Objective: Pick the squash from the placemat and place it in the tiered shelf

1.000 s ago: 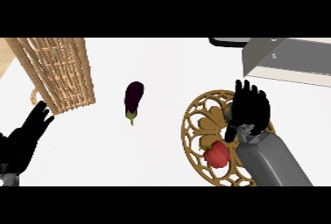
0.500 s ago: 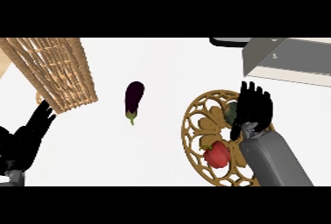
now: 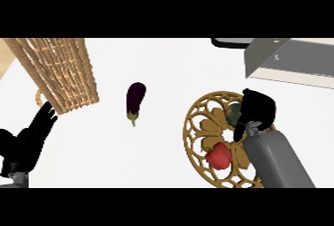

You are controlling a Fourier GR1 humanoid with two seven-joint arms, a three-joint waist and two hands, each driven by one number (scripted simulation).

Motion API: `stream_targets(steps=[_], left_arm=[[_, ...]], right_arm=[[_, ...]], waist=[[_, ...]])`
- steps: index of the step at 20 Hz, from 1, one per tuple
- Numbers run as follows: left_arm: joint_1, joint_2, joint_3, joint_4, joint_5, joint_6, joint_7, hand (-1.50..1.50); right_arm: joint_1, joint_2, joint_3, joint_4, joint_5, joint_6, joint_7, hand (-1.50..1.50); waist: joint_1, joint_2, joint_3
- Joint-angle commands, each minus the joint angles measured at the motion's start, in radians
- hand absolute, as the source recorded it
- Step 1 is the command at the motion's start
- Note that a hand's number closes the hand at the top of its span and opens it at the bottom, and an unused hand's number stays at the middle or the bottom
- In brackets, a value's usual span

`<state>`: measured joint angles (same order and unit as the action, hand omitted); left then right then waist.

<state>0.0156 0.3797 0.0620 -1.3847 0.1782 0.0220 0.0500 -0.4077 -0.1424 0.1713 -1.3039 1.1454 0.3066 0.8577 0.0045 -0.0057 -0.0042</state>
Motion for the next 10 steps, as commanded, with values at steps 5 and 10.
stream_targets(steps=[5,10], left_arm=[[0.019,-0.007,0.027,-0.065,-0.012,-0.028,0.061,0.00],[-0.004,-0.029,0.038,-0.051,-0.035,-0.024,0.060,0.00]], right_arm=[[0.003,0.042,0.037,0.088,0.053,-0.054,-0.045,1.50],[0.012,-0.042,0.009,0.074,0.077,-0.073,-0.120,1.50]], waist=[[0.003,0.006,0.004],[0.000,0.006,0.004]])
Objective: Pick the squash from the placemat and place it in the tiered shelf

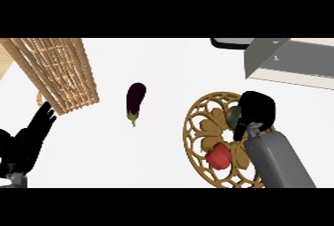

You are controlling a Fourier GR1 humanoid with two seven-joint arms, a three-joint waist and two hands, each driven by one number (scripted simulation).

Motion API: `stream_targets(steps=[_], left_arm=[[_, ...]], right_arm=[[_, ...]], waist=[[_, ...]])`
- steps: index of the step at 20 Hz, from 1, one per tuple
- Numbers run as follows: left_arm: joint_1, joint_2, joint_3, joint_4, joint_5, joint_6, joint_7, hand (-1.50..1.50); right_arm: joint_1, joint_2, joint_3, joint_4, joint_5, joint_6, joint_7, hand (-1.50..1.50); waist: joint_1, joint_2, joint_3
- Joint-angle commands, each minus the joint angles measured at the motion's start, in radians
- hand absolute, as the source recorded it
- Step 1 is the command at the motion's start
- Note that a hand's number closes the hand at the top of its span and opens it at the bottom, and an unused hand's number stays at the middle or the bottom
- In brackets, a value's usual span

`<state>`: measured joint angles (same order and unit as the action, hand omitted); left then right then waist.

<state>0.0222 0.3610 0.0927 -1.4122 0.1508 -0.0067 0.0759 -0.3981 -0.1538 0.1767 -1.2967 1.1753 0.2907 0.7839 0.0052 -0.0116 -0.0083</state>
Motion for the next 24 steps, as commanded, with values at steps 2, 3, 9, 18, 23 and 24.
stream_targets(steps=[2,3,9,18,23,24], left_arm=[[-0.015,-0.010,0.015,-0.003,-0.013,-0.017,0.022,0.00],[-0.033,0.027,0.066,0.047,0.024,-0.062,0.008,0.00],[0.029,0.011,0.052,-0.037,0.025,-0.054,0.020,0.00],[0.037,-0.012,0.044,-0.034,-0.007,-0.024,0.018,0.00],[0.050,-0.006,0.056,-0.025,-0.004,-0.045,0.005,0.00],[0.017,-0.013,0.054,-0.021,-0.014,-0.019,0.034,0.00]], right_arm=[[0.024,0.003,0.049,-0.025,0.081,-0.021,0.011,1.50],[0.024,-0.011,0.043,-0.094,0.069,0.018,0.010,1.50],[0.123,-0.183,0.010,-0.157,-0.057,-0.157,-0.397,1.50],[0.194,-0.434,-0.259,-0.322,-0.456,-0.088,-0.900,1.50],[0.272,-0.463,-0.438,-0.427,-0.686,0.046,-0.913,1.50],[0.290,-0.458,-0.474,-0.415,-0.735,0.055,-0.940,1.50]], waist=[[-0.004,0.011,0.008],[-0.006,0.011,0.008],[-0.008,0.009,0.010],[-0.024,0.007,0.009],[-0.030,0.004,0.008],[-0.033,0.005,0.008]])
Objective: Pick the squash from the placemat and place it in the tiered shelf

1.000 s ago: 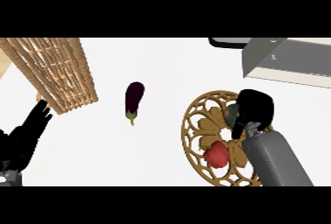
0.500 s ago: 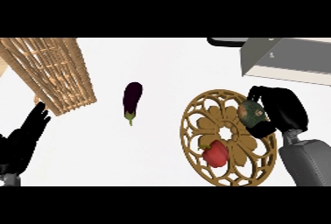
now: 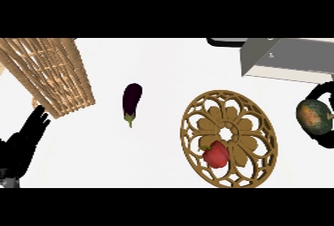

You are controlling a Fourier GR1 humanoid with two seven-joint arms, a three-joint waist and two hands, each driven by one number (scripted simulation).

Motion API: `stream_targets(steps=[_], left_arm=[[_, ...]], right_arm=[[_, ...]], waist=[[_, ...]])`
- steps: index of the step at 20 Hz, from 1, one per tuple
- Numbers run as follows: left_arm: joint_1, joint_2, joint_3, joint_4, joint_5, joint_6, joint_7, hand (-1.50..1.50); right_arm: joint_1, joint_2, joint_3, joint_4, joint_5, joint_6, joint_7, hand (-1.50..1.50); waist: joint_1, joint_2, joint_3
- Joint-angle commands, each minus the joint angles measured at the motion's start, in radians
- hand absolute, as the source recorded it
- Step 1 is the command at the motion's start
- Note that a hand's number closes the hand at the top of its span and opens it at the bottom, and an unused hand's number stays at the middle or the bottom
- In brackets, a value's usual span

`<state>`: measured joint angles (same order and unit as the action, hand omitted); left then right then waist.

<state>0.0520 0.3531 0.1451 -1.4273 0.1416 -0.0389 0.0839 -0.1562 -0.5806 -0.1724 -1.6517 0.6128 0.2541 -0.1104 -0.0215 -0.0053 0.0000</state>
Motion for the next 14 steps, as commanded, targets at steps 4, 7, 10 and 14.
stream_targets(steps=[4,7,10,14], left_arm=[[-0.008,0.006,0.020,0.026,-0.002,-0.007,-0.015,0.00],[0.001,0.005,0.004,-0.025,-0.003,-0.018,0.017,0.00],[0.012,-0.035,-0.024,-0.068,-0.029,0.020,0.046,0.00],[-0.016,0.003,0.026,-0.003,-0.017,-0.025,0.012,0.00]], right_arm=[[0.079,-0.030,-0.284,-0.147,-0.388,0.210,0.021,1.50],[0.028,-0.087,-0.408,-0.153,-0.529,0.296,0.129,1.50],[0.063,-0.141,-0.544,-0.169,-0.613,0.330,0.109,1.50],[0.073,-0.121,-0.620,-0.252,-0.741,0.362,0.250,1.50]], waist=[[-0.013,-0.002,-0.001],[0.003,-0.001,-0.001],[0.003,-0.001,0.000],[0.007,0.002,-0.001]])
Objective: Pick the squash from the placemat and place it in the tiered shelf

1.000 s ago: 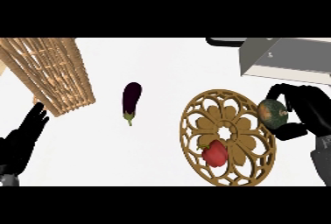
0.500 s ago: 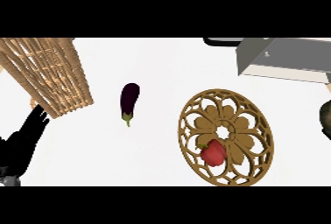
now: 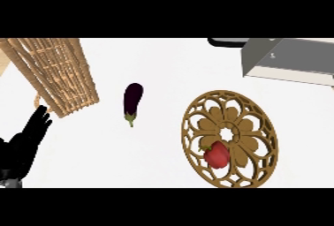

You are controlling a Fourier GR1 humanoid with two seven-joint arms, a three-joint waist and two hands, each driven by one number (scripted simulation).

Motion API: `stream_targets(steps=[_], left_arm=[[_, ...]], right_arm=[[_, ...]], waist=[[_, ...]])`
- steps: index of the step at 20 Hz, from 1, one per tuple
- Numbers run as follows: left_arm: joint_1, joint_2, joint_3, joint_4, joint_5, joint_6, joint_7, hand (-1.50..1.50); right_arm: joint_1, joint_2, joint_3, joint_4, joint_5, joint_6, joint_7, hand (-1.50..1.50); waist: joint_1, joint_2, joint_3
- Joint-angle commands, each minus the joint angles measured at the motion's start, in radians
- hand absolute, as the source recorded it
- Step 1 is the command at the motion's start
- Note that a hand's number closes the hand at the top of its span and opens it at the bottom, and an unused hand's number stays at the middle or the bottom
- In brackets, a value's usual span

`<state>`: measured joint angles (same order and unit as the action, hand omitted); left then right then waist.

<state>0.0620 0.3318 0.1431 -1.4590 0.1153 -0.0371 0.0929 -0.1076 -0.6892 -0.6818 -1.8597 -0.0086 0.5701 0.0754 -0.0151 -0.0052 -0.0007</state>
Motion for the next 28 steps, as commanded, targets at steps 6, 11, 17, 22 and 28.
stream_targets(steps=[6,11,17,22,28], left_arm=[[-0.068,-0.011,-0.004,0.016,-0.023,-0.002,0.039,0.00],[-0.012,-0.027,0.012,0.022,-0.033,-0.010,-0.020,0.00],[-0.074,-0.008,0.054,0.079,-0.025,-0.035,-0.009,0.00],[-0.077,-0.057,0.001,0.056,-0.062,-0.010,0.000,0.00],[-0.085,-0.043,0.018,0.067,-0.055,-0.040,0.005,0.00]], right_arm=[[-0.161,-0.161,-0.082,0.062,-0.003,-0.068,0.142,1.50],[-0.259,-0.291,-0.023,0.125,-0.001,-0.057,0.236,1.50],[-0.319,-0.303,0.061,0.252,0.073,-0.104,0.152,1.50],[-0.457,-0.359,0.211,0.444,0.231,-0.212,0.087,1.50],[-0.581,-0.332,0.304,0.657,0.337,-0.317,-0.026,1.50]], waist=[[0.018,0.006,0.000],[0.023,0.005,0.000],[0.019,0.006,0.000],[0.032,0.009,0.000],[0.034,0.010,0.000]])
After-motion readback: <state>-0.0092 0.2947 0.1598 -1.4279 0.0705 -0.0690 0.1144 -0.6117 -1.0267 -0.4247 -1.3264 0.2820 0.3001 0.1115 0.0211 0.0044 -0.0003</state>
